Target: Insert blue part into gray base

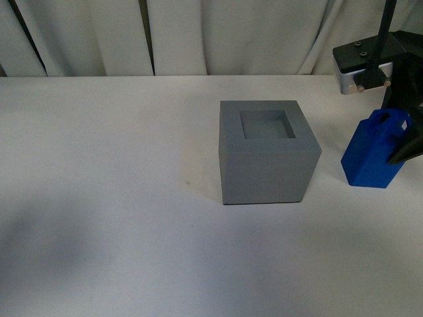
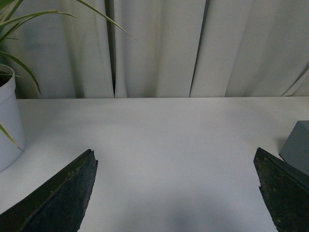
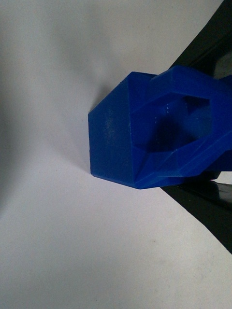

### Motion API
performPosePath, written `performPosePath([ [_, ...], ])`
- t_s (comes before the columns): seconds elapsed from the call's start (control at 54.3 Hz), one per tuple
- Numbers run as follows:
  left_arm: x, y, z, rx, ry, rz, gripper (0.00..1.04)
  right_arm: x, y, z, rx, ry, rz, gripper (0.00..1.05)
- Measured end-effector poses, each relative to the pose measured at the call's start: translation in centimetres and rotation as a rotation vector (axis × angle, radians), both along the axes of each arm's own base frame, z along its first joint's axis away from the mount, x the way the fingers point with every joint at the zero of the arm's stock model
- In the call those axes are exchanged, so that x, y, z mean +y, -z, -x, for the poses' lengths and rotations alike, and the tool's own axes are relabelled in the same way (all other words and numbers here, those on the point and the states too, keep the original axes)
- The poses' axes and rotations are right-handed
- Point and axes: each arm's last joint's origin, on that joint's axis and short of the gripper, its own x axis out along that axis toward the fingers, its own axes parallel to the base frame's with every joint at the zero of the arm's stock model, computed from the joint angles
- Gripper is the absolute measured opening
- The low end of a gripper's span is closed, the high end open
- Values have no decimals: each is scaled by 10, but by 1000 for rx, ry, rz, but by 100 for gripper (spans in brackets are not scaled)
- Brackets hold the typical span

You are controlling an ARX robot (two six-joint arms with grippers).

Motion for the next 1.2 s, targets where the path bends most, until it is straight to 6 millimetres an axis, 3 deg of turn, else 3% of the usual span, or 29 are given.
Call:
performPosePath([
  [0.202,0,0,0,0,0,0,99,1,-12,1,28,19,-38,47],
  [0.497,0,0,0,0,0,0,99,4,-78,3,-60,7,-96,47],
  [0.828,0,0,0,0,0,0,99,28,-128,6,-125,-34,-208,47],
  [0.994,0,0,0,0,0,0,99,47,-132,3,-132,-66,-223,47],
  [1.196,0,0,0,0,0,0,99,77,-110,-4,-64,-113,-208,47],
])
